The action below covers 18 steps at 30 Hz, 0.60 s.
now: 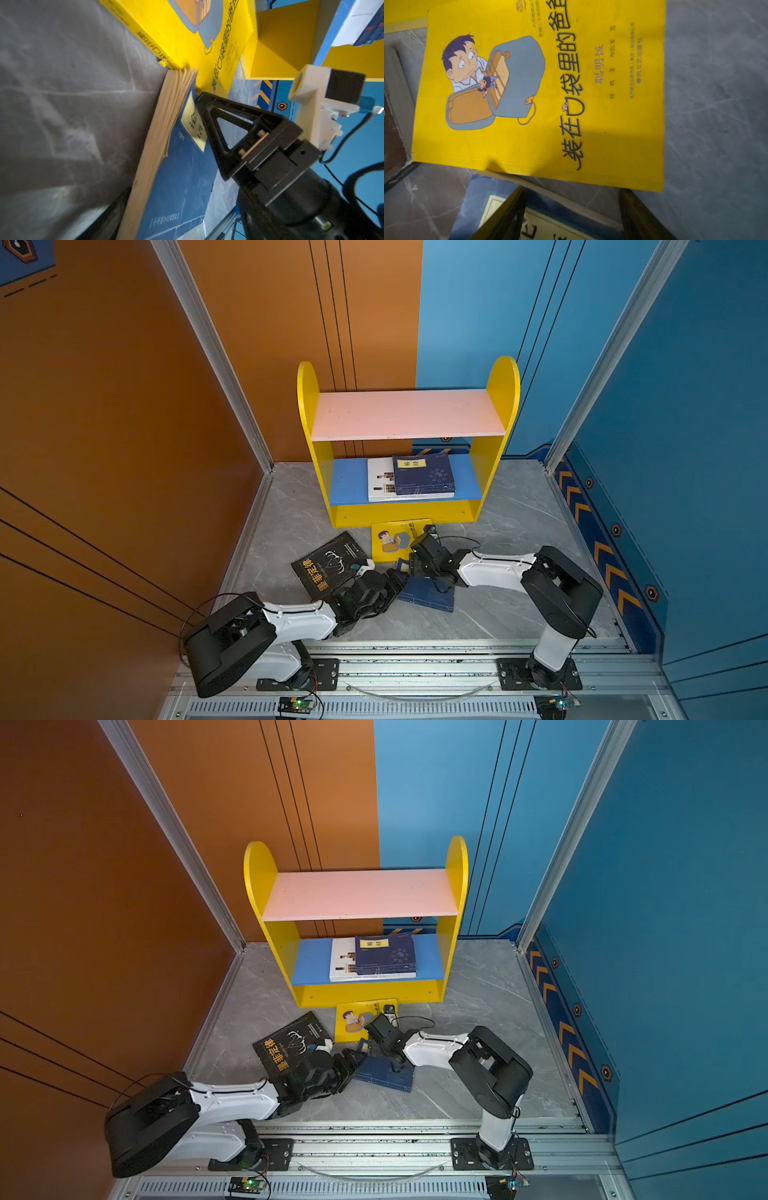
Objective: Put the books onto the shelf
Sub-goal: 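Grasp the dark blue book's edges with both grippers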
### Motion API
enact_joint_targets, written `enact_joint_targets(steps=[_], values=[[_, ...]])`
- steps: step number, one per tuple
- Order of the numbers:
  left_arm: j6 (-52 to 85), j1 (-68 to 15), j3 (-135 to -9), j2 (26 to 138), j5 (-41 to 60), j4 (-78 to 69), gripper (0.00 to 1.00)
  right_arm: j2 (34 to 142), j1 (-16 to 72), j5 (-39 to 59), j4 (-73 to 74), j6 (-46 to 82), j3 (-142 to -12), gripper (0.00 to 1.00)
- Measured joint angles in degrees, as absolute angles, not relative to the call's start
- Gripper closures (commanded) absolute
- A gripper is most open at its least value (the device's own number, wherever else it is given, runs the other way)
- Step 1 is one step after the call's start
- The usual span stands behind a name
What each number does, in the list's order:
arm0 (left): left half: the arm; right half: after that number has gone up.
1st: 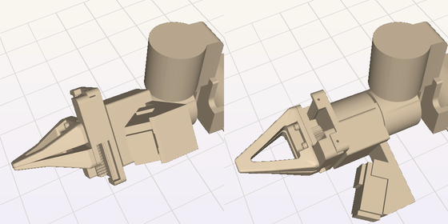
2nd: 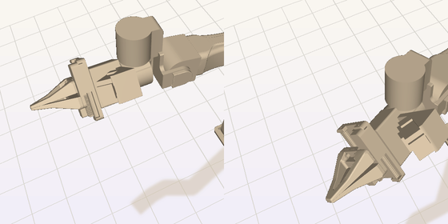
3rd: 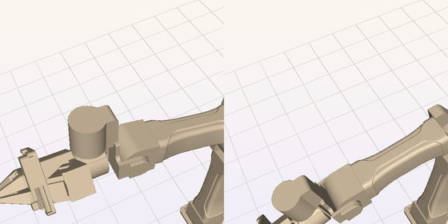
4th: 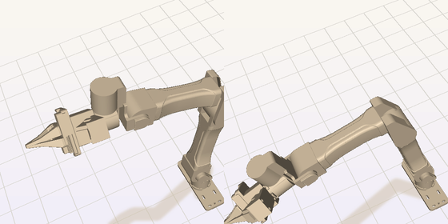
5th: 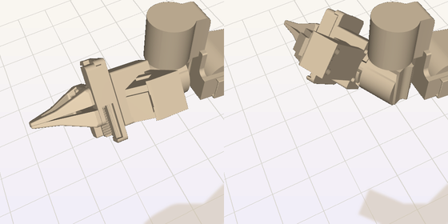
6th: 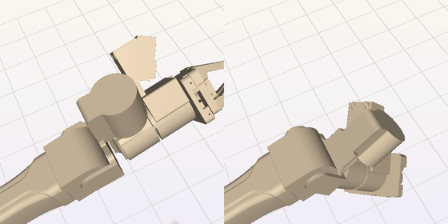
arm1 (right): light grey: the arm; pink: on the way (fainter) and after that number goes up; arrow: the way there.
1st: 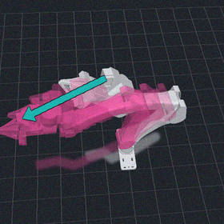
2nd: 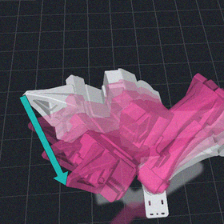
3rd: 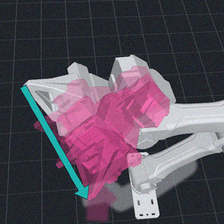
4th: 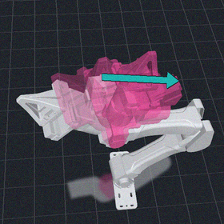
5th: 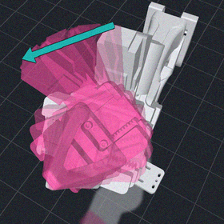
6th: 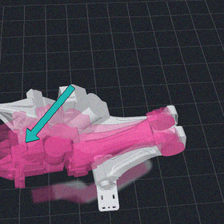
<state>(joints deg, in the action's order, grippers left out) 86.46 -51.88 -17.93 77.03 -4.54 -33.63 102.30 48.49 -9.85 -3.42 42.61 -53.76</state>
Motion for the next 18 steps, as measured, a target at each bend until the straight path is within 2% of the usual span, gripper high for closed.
enact_joint_targets(steps=[8, 14, 18], values=[[84.99, -52.18, -16.69, 82.48, -5.98, -46.26, 0.4, 102.21, 48.31, -9.13, -1.15, 44.18, -52.42, 0.28], [84.77, -52.25, -16.64, 83.42, -6.24, -49.3, 0.78, 101.08, 47.92, -8.6, 0.1, 44.82, -51.53, 0.28], [84.95, -52.42, -16.53, 83.26, -6.02, -50.33, 0.91, 100.18, 46.81, -6.9, -0.03, 44.8, -51.29, 0.27]])
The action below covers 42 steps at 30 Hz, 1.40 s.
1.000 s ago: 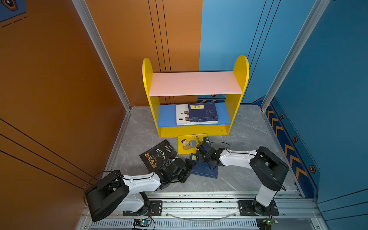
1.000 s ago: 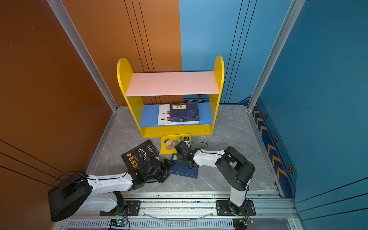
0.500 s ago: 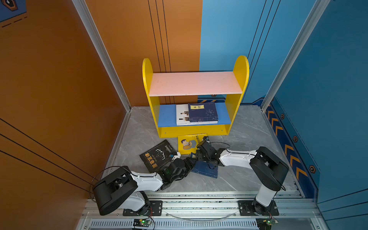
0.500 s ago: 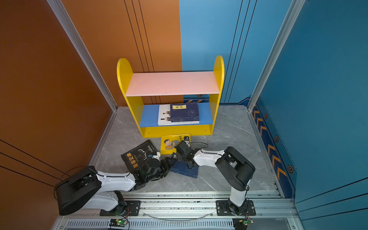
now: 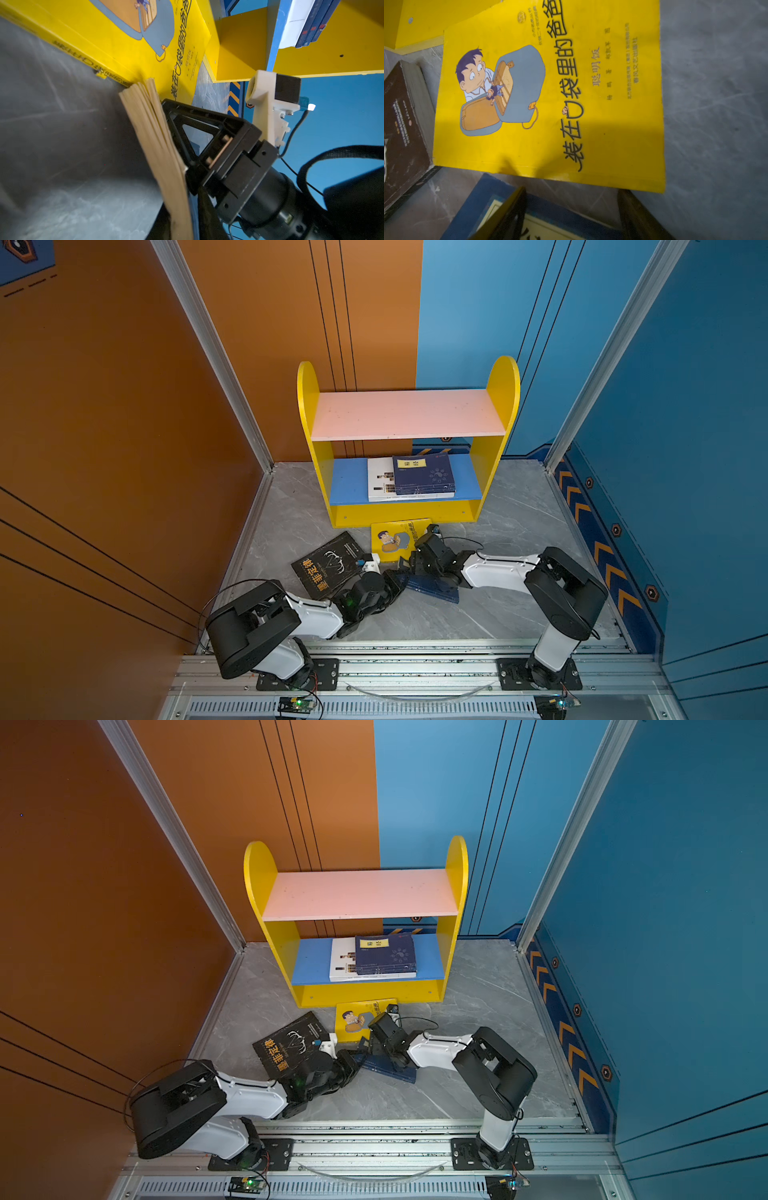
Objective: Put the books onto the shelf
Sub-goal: 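Grasp the dark blue book's edges with both grippers, then lift the dark blue book with both grippers toward the blue shelf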
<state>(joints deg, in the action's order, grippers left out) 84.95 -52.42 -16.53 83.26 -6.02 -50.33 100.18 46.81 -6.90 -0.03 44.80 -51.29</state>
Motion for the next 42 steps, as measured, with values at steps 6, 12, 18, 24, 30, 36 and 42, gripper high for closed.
enact_joint_targets(steps=[6, 12, 18, 24, 30, 36, 42], values=[[83.26, -51.81, -15.9, 82.39, -5.34, -49.52, 1.0, 93.45, 45.23, -4.32, -6.76, 41.82, -51.18, 0.25], [77.17, -48.42, -16.25, 73.54, 0.93, -47.16, 1.0, 74.17, 43.75, -4.32, -12.16, 37.04, -51.27, 0.12], [65.87, -43.42, -24.4, 57.65, 12.53, -28.16, 1.0, 56.14, 38.46, -4.43, -15.53, 35.94, -51.0, 0.0], [56.97, -37.6, -36.73, 46.83, 17.63, -14.09, 1.0, 44.07, 30.81, -1.21, -16.56, 39.0, -50.5, 0.0], [58.61, -31.29, -36.8, 52.97, 17.85, -21.58, 1.0, 46.44, 27.9, 7.44, -13.23, 45.06, -50.5, 0.0], [64.77, -28.25, -36.07, 65.78, 16.71, -36.8, 1.0, 55.64, 27.51, 15.25, -9.8, 48.84, -51.22, 0.0], [69.21, -26.39, -39.53, 75.31, 16.14, -49.3, 1.0, 63.66, 25.04, 22.76, -4.82, 52.23, -55.09, 0.01]])
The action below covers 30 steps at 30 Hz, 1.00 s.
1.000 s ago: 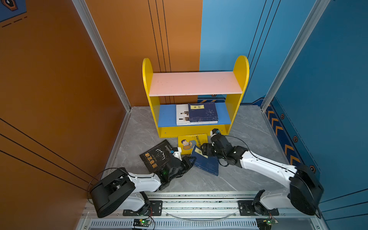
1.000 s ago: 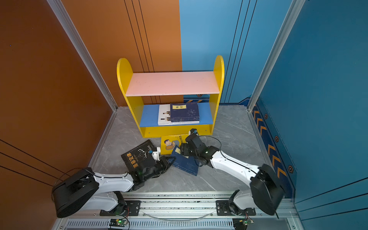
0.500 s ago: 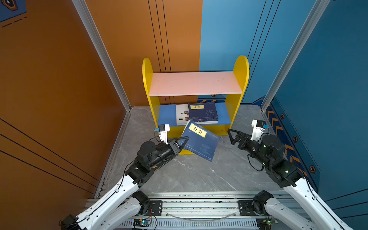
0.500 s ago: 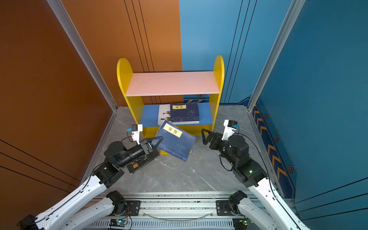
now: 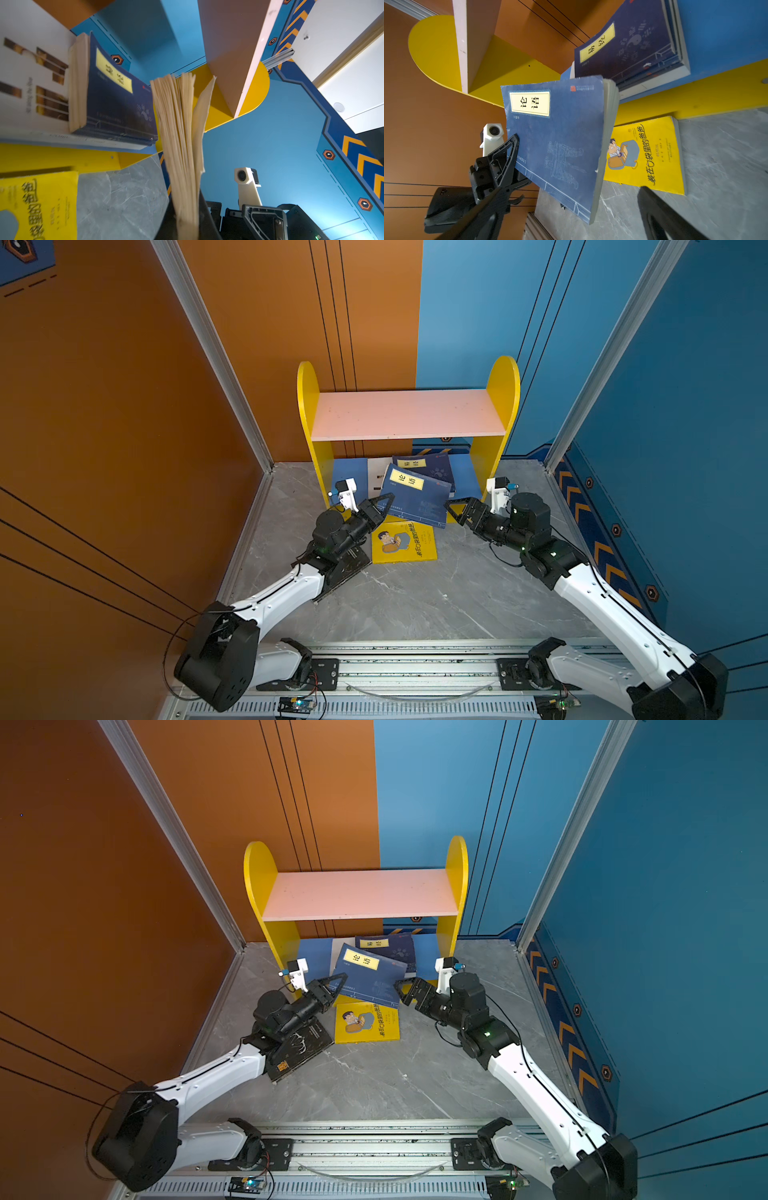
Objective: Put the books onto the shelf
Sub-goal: 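Lift the dark blue book with both grippers toward the blue shelf, then lower the held dark blue book onto the stack with both grippers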
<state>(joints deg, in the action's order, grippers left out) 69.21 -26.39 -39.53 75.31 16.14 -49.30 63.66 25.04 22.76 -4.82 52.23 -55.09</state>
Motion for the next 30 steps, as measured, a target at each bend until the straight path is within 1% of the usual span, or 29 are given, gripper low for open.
enact_joint_targets(steps=[6, 9, 11, 18, 22, 24, 25, 26, 28, 30], values=[[74.87, -25.26, -42.94, 86.08, 15.64, -63.48, 1.0, 71.83, 24.01, 29.23, 1.39, 56.47, -57.84, 0.12], [77.8, -25.1, -42.98, 90.28, 13.98, -68.88, 1.0, 74.32, 23.94, 30.04, 2.76, 57.74, -58.48, 0.15], [79.33, -25.12, -42.98, 92.51, 12.78, -71.2, 1.0, 75.59, 23.83, 30.0, 3.97, 58.26, -58.81, 0.19], [82.08, -25.3, -43.9, 95.53, 9.85, -74.72, 1.0, 81.3, 23.27, 29.74, 12.56, 62.33, -60.55, 0.47], [82.39, -26.06, -45.17, 96.09, 8.84, -75.7, 1.0, 84.05, 23.22, 28.77, 16.29, 64.82, -60.69, 0.57], [82.37, -26.55, -45.78, 96.4, 8.51, -75.68, 1.0, 84.33, 23.22, 28.14, 17.08, 65.41, -60.71, 0.67], [82.37, -26.72, -45.98, 96.6, 8.38, -75.66, 0.99, 84.33, 23.22, 27.77, 17.37, 65.56, -60.71, 0.69], [82.39, -26.92, -46.15, 96.88, 8.16, -75.66, 0.97, 84.31, 23.22, 27.2, 17.65, 65.56, -60.8, 0.71], [82.41, -27.14, -46.57, 97.38, 7.88, -75.48, 0.87, 84.31, 23.22, 26.35, 17.67, 65.54, -60.97, 0.77], [82.56, -27.18, -46.65, 97.47, 7.7, -74.7, 0.73, 84.31, 23.2, 25.76, 17.69, 65.45, -60.97, 0.8]])
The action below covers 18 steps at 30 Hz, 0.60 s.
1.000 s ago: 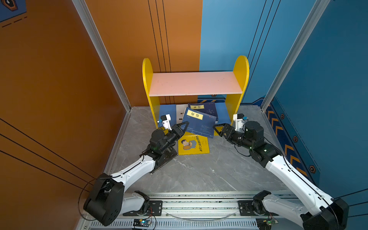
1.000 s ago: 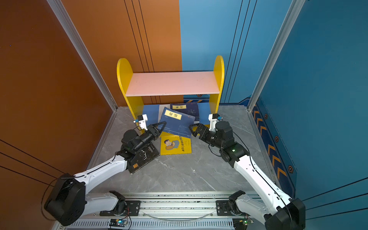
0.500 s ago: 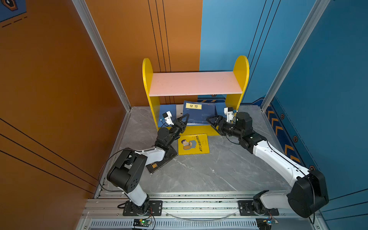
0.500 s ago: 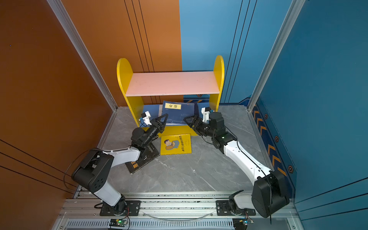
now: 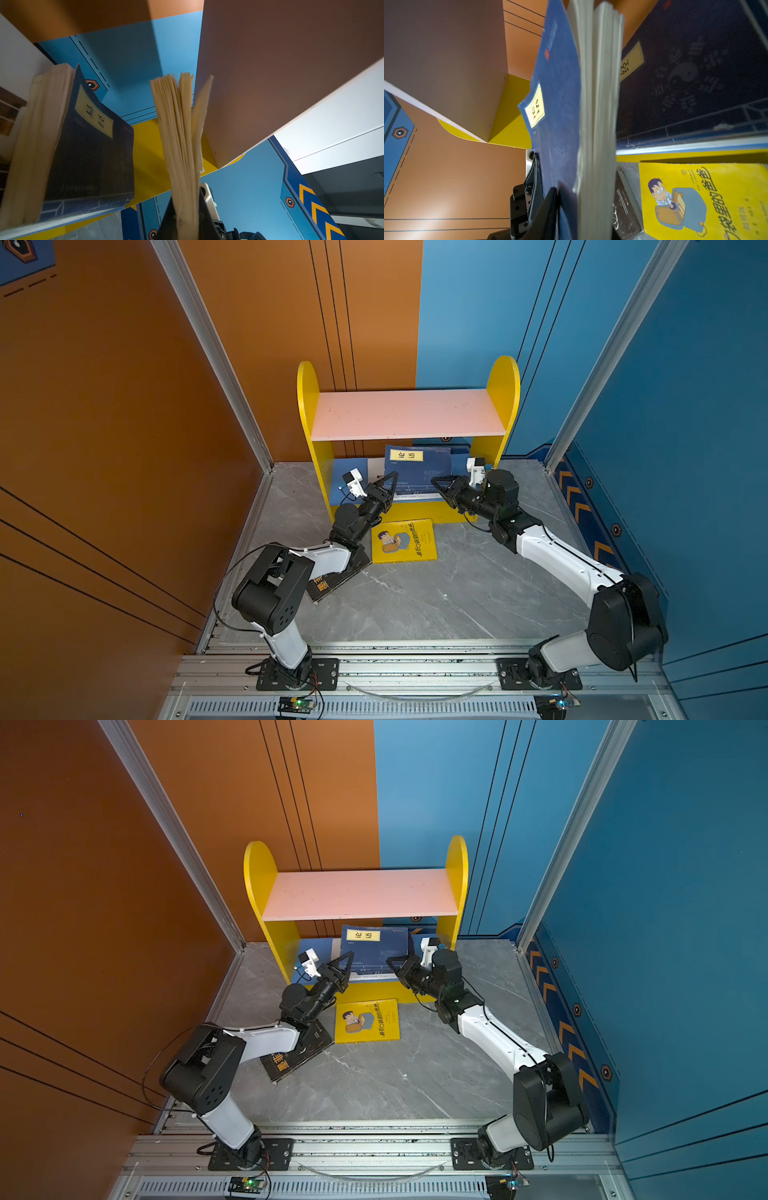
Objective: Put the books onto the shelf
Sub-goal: 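Lower the held dark blue book onto the stack with both grippers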
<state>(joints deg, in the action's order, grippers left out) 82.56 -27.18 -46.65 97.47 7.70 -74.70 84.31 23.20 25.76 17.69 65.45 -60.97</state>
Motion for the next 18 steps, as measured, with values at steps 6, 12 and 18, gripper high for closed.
enact_joint_targets(steps=[6, 12, 18], values=[[81.87, -27.18, -46.72, 96.95, 8.82, -70.65, 0.51, 84.31, 22.52, 25.32, 18.11, 65.17, -61.04, 0.86], [81.73, -26.17, -47.7, 94.32, 12.71, -66.17, 0.36, 85.23, 20.93, 26.7, 22.72, 65.3, -61.01, 0.87], [82.48, -24.77, -49.32, 94.13, 16.08, -64.69, 0.5, 88.51, 19.33, 29.15, 30.85, 67.46, -61.01, 0.88]])
